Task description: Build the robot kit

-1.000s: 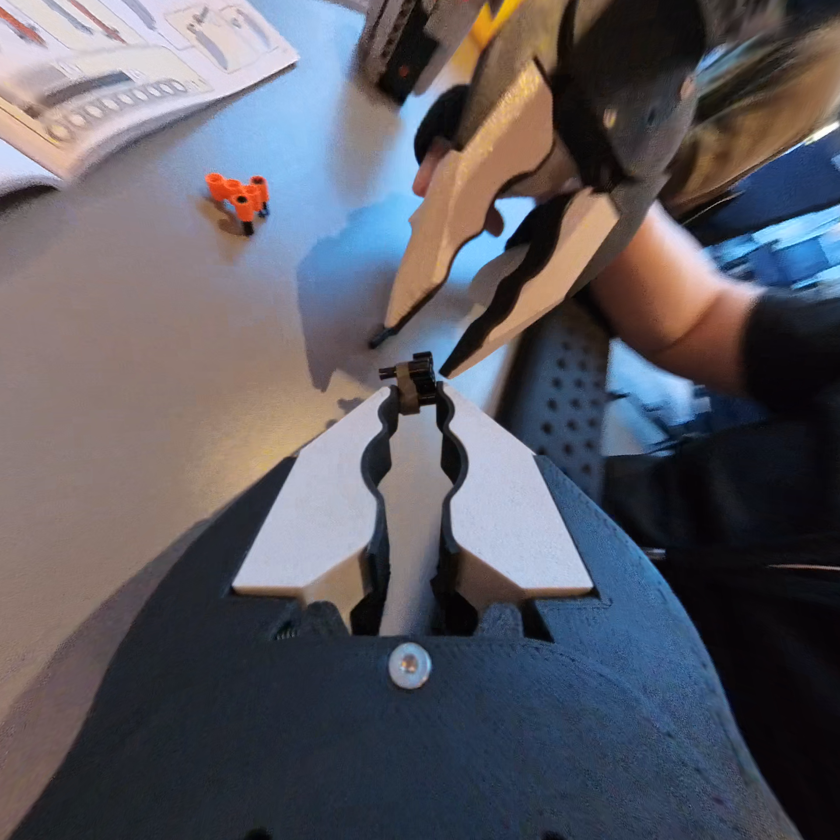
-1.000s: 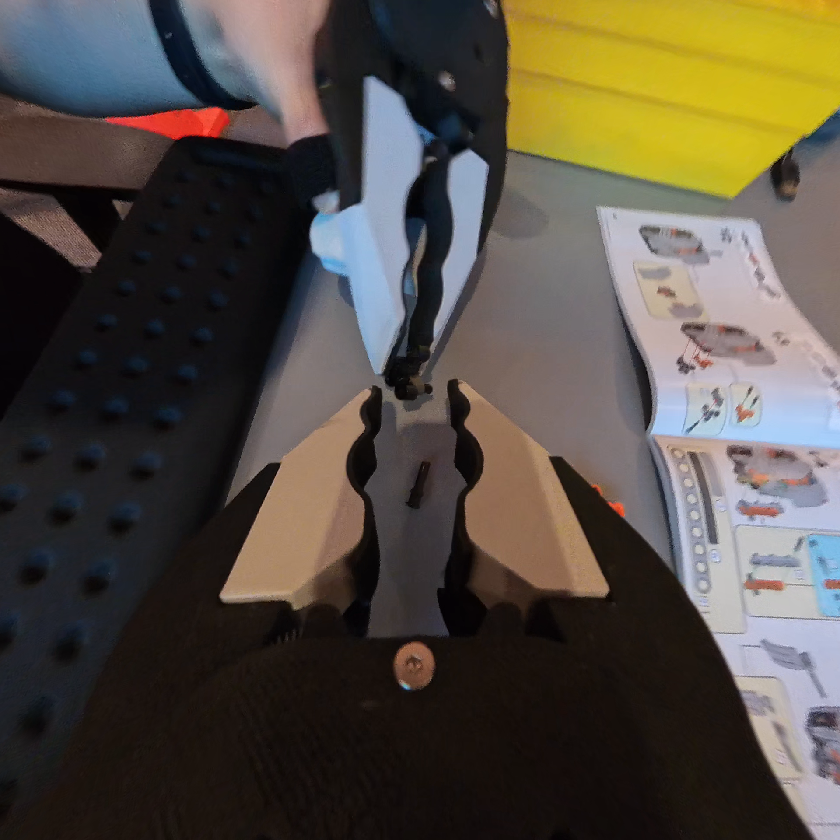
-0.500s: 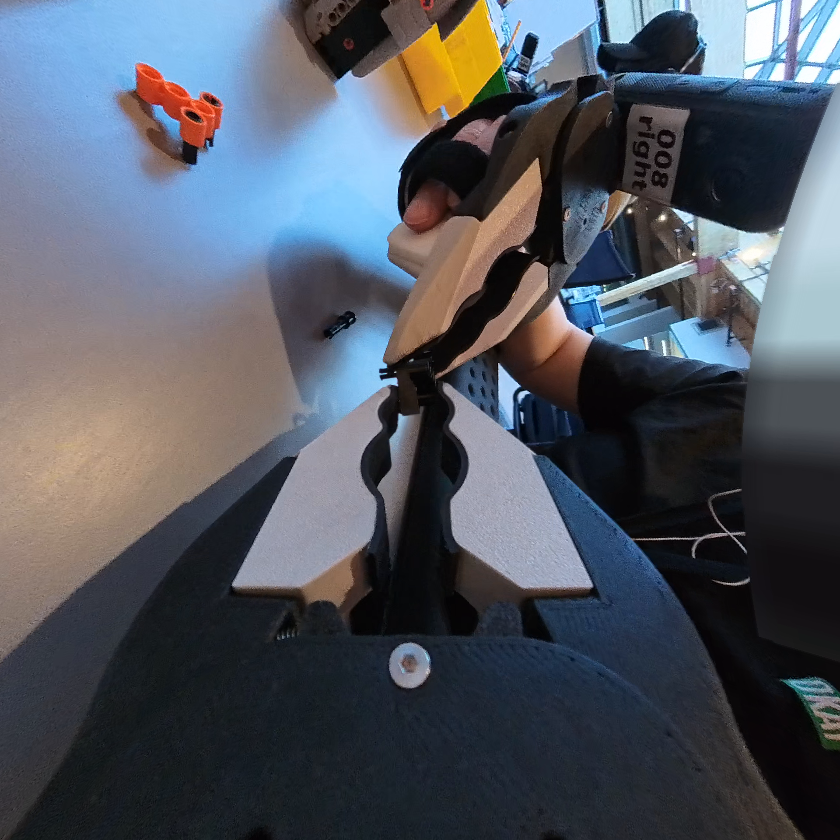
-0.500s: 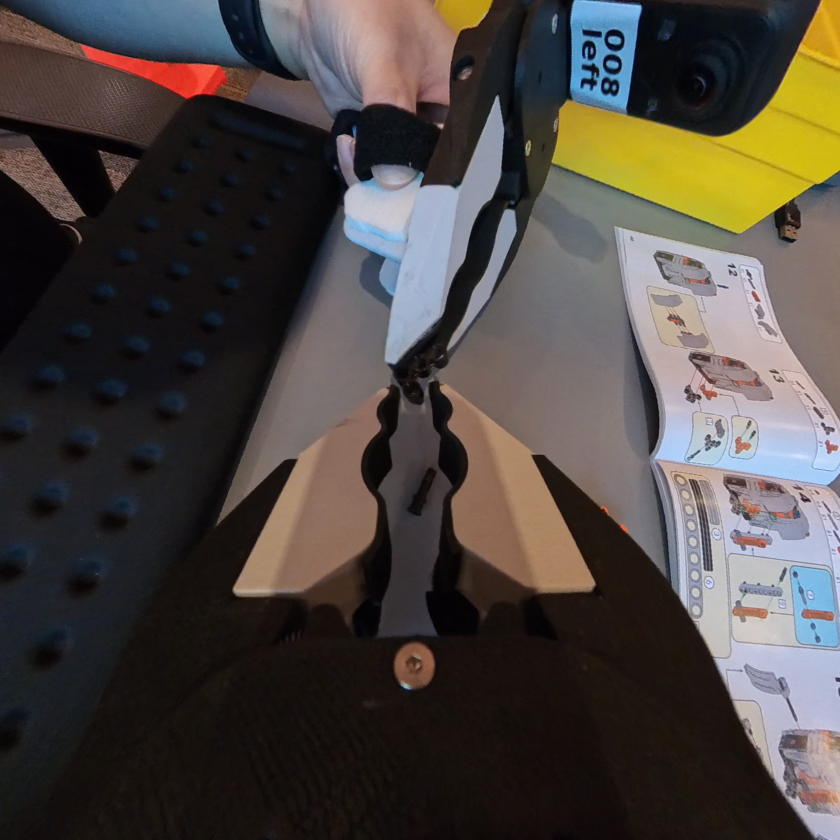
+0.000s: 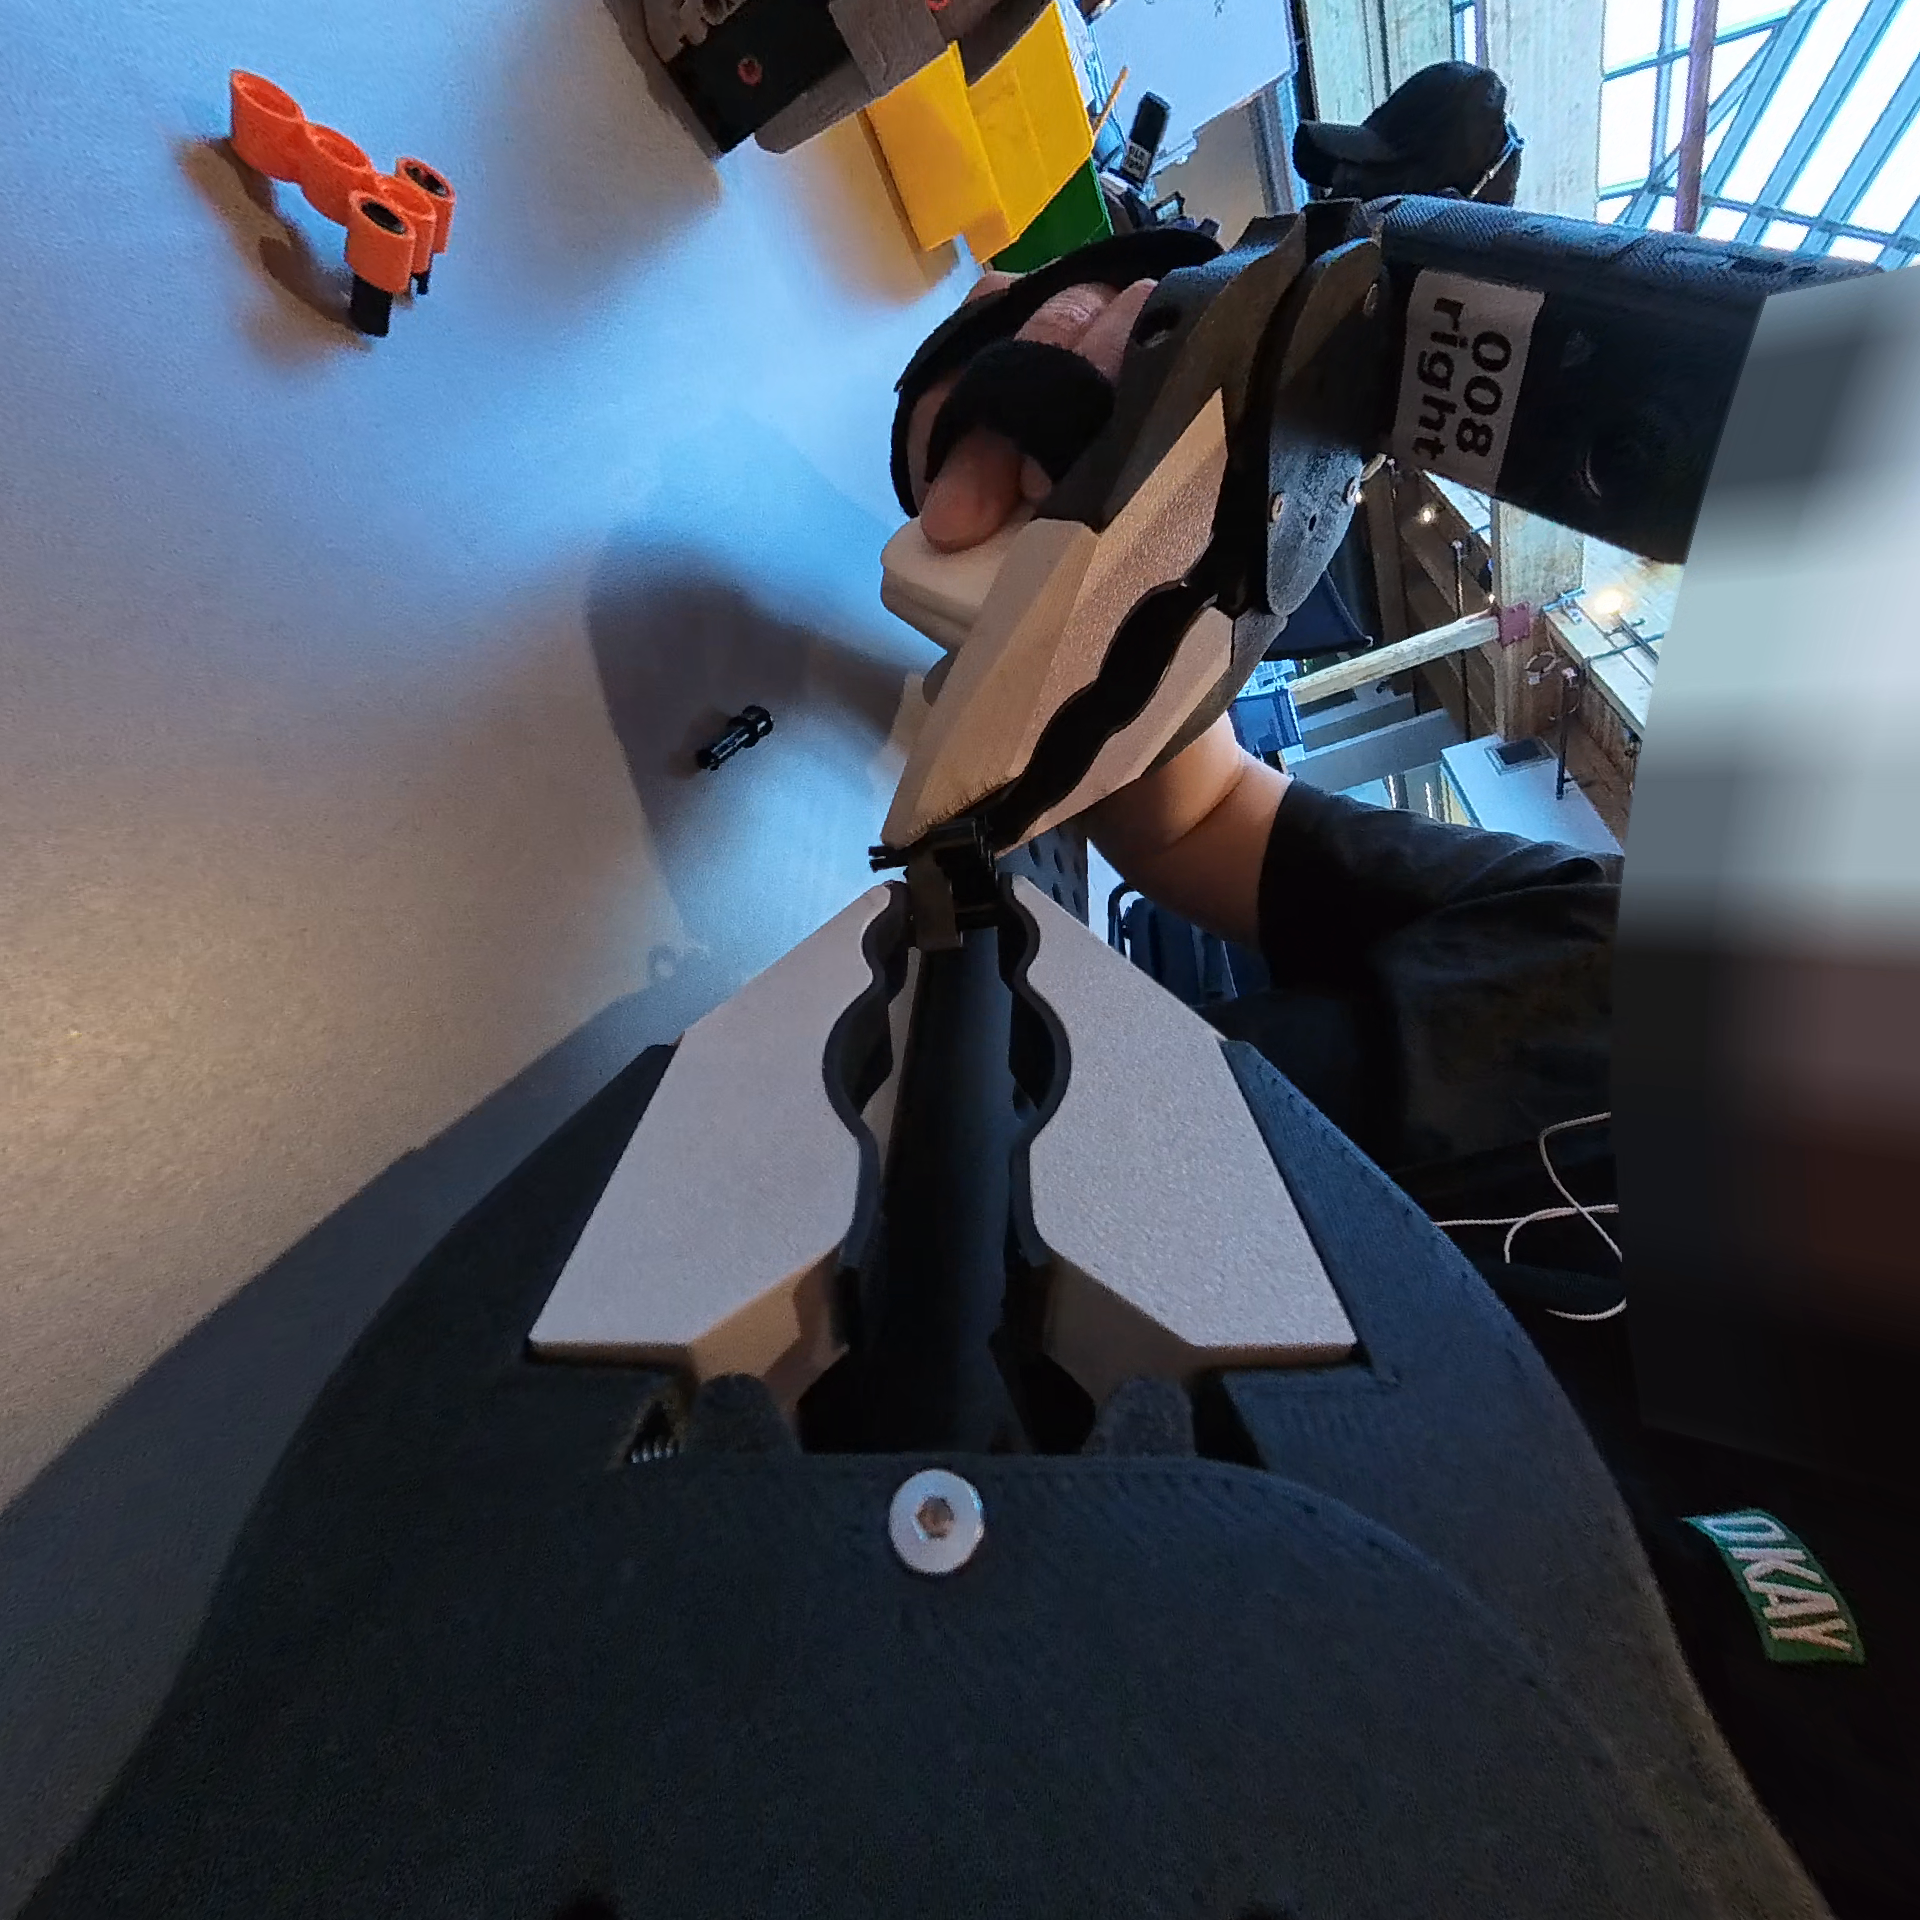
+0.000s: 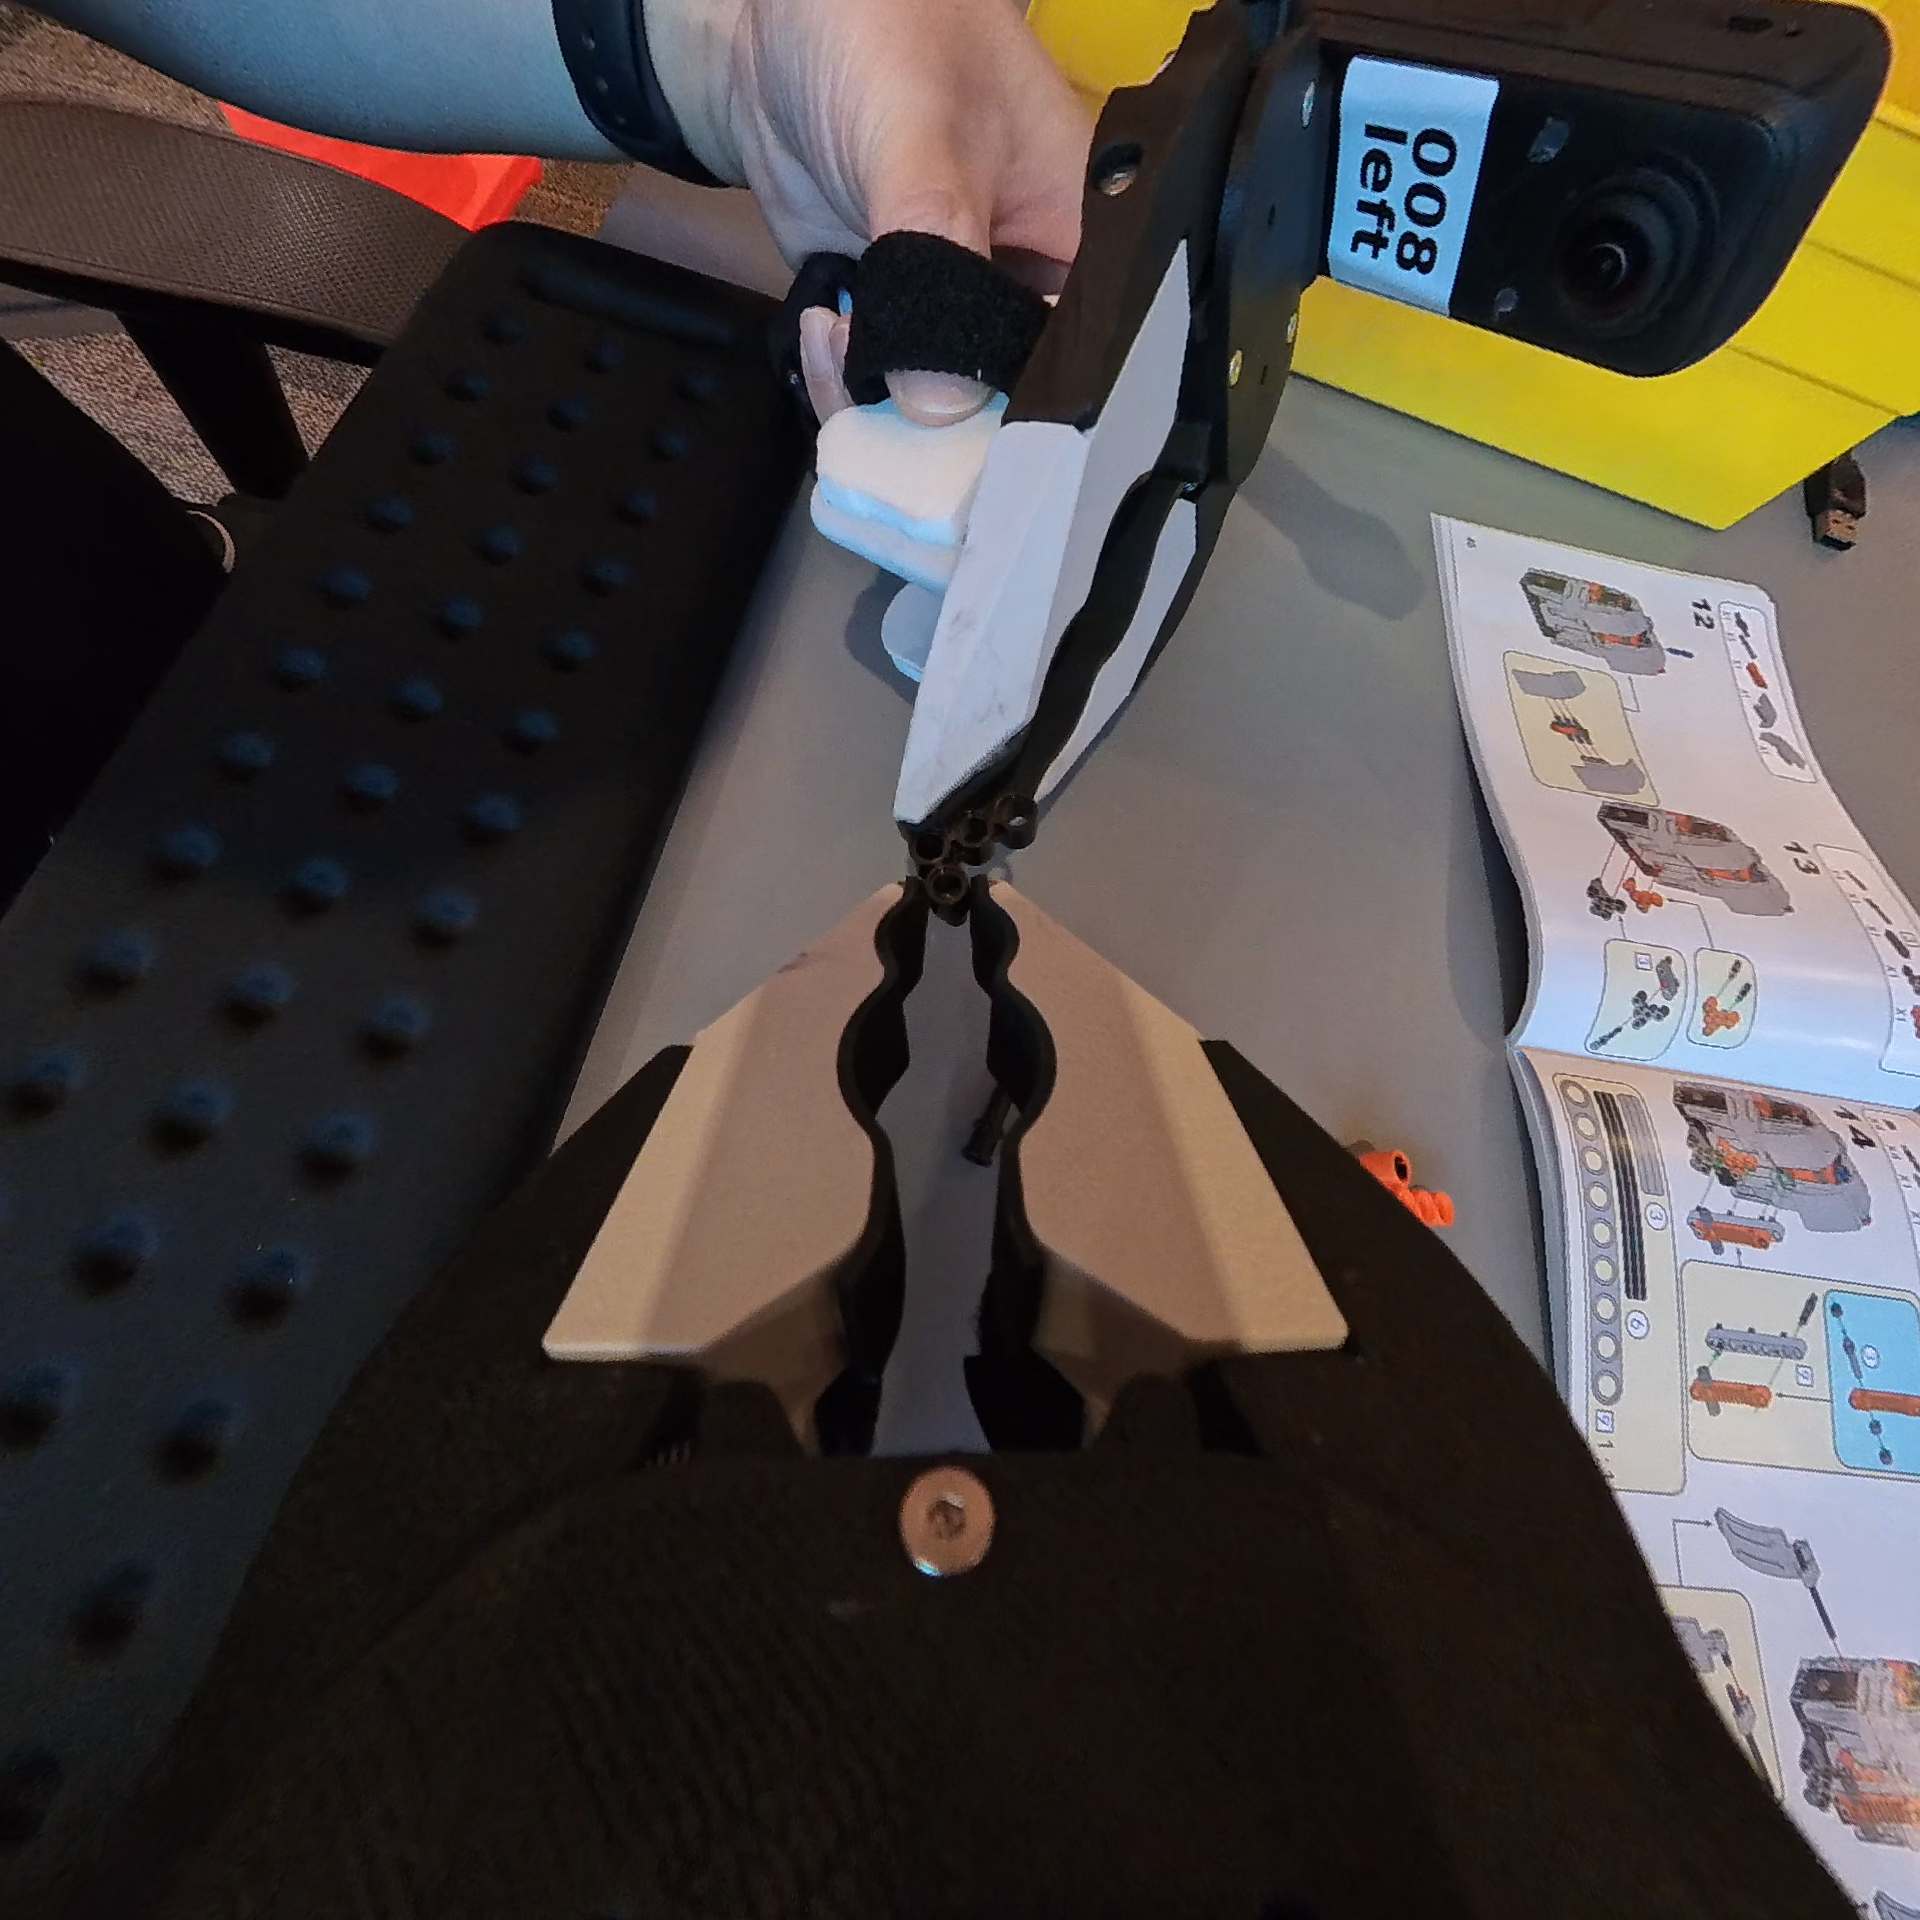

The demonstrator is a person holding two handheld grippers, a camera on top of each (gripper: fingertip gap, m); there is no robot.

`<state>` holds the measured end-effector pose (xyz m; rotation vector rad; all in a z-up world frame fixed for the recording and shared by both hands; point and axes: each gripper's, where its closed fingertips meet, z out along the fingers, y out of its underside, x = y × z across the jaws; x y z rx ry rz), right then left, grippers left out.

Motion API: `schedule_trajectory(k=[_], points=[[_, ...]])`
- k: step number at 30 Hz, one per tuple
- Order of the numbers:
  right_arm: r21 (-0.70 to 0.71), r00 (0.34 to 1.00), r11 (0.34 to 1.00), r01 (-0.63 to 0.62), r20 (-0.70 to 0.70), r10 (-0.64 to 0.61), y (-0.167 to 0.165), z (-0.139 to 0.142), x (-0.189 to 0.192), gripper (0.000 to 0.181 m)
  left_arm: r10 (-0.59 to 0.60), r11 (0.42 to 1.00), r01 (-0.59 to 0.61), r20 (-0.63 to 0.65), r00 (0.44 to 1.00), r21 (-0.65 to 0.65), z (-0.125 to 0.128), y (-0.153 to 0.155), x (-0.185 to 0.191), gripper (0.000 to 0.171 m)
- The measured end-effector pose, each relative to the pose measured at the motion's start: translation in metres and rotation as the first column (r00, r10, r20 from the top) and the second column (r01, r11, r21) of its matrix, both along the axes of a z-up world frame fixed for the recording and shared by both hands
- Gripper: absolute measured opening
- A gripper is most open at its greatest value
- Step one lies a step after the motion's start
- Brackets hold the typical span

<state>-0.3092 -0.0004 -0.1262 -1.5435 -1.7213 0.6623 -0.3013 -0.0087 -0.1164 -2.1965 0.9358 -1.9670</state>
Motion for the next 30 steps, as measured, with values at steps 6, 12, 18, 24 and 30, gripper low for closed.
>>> schedule_trajectory(k=[6, 12, 18, 24, 30], points=[[-0.012, 1.0, 1.0, 0.0, -0.01, 0.0, -0.001, 0.002, -0.001, 0.007, -0.002, 1.0, 0.002, 0.009, 1.0, -0.003, 0.002, 0.0, -0.001, 0.013], [-0.043, 1.0, 0.999, 0.001, -0.015, -0.001, -0.002, 0.001, 0.0, 0.007, -0.007, 1.0, 0.007, 0.018, 1.0, -0.008, 0.003, -0.001, -0.001, 0.016], [-0.079, 1.0, 0.997, 0.009, -0.019, -0.01, -0.001, 0.002, 0.003, 0.006, -0.004, 0.999, 0.003, 0.032, 0.999, 0.038, 0.007, -0.002, -0.001, 0.026], [-0.103, 0.999, 0.994, 0.027, -0.029, -0.03, 0.001, 0.005, 0.007, 0.006, 0.021, 0.965, -0.014, -0.024, 0.999, 0.262, 0.002, 0.001, 0.0, 0.032], [-0.1, 0.999, 0.995, 0.026, -0.037, -0.03, 0.004, 0.003, 0.009, 0.006, 0.05, 0.891, -0.015, -0.063, 0.997, 0.454, -0.003, 0.003, 0.002, 0.018]])
